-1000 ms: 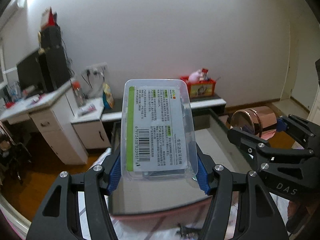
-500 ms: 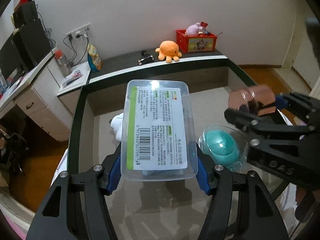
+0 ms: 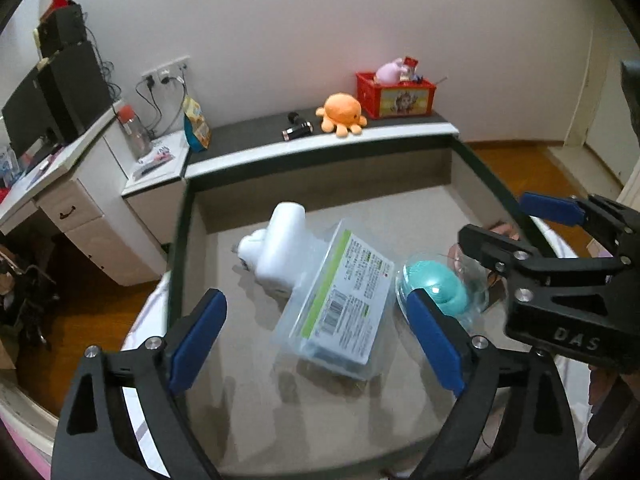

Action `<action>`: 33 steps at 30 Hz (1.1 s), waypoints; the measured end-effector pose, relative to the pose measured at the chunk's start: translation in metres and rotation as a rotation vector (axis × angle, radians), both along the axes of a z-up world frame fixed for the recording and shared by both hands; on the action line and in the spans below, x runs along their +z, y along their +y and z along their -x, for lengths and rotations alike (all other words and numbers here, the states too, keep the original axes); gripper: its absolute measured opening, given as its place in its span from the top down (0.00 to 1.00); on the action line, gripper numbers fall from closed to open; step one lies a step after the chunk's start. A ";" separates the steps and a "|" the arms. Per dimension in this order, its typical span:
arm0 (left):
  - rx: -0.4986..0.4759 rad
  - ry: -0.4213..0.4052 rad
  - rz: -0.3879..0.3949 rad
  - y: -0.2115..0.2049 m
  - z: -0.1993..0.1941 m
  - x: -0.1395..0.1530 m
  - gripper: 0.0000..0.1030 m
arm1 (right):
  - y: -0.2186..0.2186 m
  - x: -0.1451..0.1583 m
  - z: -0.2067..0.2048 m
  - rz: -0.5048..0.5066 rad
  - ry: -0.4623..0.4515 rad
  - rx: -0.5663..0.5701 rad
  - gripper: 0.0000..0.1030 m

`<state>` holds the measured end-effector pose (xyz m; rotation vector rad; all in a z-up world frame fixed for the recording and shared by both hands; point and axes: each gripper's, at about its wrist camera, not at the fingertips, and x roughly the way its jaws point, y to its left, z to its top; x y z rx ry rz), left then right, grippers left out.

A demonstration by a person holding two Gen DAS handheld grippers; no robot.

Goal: Organize rigid objects
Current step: 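Carry both items into the pink box and open both tools, then withdraw both tools back over the bed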

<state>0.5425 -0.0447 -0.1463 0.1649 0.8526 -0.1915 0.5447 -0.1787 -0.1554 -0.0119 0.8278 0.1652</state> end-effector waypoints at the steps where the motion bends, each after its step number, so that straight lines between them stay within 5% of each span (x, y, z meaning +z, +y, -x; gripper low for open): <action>1: 0.006 -0.016 0.003 0.003 0.006 0.006 0.09 | -0.001 0.006 0.007 -0.007 -0.015 -0.002 0.22; 11: 0.044 -0.354 0.120 0.041 0.143 0.079 0.00 | 0.004 0.071 0.131 -0.053 -0.269 0.054 0.12; 13: 0.061 -0.415 0.121 0.046 0.173 0.086 0.00 | 0.007 0.077 0.163 -0.038 -0.318 0.052 0.00; 21: 0.074 -0.601 0.126 0.061 0.277 0.096 0.00 | 0.008 0.084 0.258 -0.082 -0.452 0.045 0.00; 26: 0.011 -0.606 0.123 0.053 0.320 0.090 0.00 | 0.014 0.077 0.306 -0.076 -0.492 0.049 0.00; 33: 0.075 -0.609 0.091 0.059 0.358 0.070 0.00 | 0.009 0.061 0.345 -0.040 -0.495 -0.005 0.00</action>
